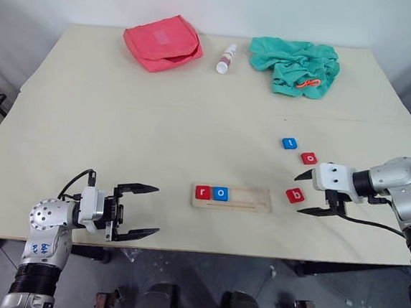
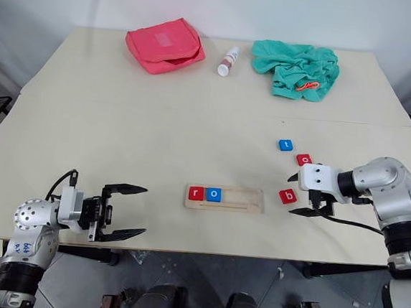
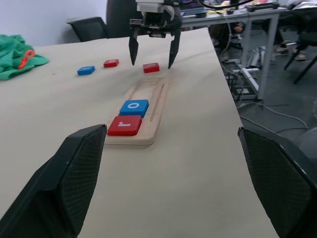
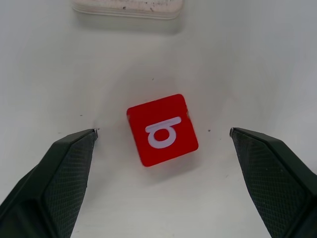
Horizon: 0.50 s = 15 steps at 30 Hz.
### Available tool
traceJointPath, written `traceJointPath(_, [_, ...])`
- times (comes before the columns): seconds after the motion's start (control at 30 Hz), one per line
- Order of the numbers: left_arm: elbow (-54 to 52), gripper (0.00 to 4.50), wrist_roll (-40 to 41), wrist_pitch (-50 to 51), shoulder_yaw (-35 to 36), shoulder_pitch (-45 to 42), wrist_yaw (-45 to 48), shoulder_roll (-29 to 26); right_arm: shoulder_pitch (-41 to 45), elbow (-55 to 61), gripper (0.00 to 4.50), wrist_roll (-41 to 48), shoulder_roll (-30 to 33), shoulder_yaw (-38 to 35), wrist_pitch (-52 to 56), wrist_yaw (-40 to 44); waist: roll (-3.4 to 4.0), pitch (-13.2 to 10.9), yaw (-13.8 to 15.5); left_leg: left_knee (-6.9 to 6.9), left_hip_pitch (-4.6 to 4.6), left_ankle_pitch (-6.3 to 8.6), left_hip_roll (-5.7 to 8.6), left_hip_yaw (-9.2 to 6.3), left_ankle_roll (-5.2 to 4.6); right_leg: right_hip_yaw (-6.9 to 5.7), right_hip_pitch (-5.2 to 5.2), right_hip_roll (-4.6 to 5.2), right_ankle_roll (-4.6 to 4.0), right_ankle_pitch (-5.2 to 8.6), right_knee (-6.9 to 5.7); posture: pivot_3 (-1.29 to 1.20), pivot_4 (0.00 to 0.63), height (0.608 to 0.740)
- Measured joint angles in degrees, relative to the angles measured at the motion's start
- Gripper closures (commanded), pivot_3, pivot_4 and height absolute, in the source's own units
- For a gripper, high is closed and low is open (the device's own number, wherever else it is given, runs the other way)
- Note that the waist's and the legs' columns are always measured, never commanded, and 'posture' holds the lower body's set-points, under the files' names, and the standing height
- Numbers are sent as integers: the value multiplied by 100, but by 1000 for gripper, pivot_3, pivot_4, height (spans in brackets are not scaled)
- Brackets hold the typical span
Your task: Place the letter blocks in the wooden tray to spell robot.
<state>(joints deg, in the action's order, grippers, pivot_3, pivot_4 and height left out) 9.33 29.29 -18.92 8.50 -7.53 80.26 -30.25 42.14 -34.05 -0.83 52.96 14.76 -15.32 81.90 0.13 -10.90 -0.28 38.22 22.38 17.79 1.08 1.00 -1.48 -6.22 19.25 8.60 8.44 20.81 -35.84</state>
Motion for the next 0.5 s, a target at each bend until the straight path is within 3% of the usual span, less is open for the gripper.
traceJointPath(0.1, [-65,0,1,14,7,107,-75,-7,133,-234,614,-82,-88,41,-126,96,-5,3,-3,1,-10,0,-1,-1,1,-1,-14,-1,0,0,4,0,150,740])
traceJointPath(0.33, [-161,0,0,16,2,90,-168,-4,301,-470,2860,-155,-271,64,71,209,-8,5,-3,4,-26,1,-4,-11,3,-10,-46,-5,0,0,25,0,150,740])
traceJointPath(0.5, [-37,0,-4,2,-19,-174,-159,18,352,-349,3019,-143,-298,52,589,234,-6,4,-1,3,-25,2,-3,-12,3,-12,-46,-4,0,0,24,0,150,740])
